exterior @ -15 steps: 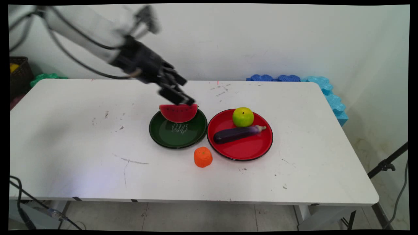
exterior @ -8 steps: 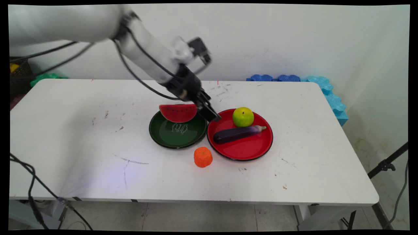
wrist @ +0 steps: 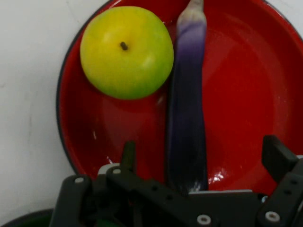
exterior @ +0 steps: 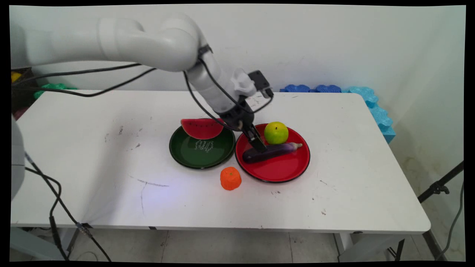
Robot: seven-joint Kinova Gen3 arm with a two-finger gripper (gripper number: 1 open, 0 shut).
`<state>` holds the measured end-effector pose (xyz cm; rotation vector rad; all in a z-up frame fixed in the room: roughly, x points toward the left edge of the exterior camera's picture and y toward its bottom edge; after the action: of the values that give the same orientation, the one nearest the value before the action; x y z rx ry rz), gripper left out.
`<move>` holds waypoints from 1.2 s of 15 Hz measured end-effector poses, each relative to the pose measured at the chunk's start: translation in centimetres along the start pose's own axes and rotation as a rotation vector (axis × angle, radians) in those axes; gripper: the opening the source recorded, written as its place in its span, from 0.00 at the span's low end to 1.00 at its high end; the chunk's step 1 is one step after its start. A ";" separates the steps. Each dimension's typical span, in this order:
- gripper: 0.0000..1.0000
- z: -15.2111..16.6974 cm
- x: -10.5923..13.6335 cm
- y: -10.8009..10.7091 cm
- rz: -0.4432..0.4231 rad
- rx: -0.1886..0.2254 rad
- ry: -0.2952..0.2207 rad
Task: Pick up the eggplant from the red plate
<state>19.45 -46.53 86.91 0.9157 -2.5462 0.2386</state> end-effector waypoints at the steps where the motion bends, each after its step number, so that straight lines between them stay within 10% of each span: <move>1: 1.00 0.9 0.3 0.0 -0.001 0.000 -0.011; 14: 1.00 7.1 2.0 0.7 0.022 -0.026 -0.080; 15: 0.00 7.3 2.1 0.6 0.021 -0.025 -0.084; 18: 0.00 7.9 2.1 0.6 0.029 -0.034 -0.088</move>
<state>15.01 -49.59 80.75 0.8954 -2.6367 0.1661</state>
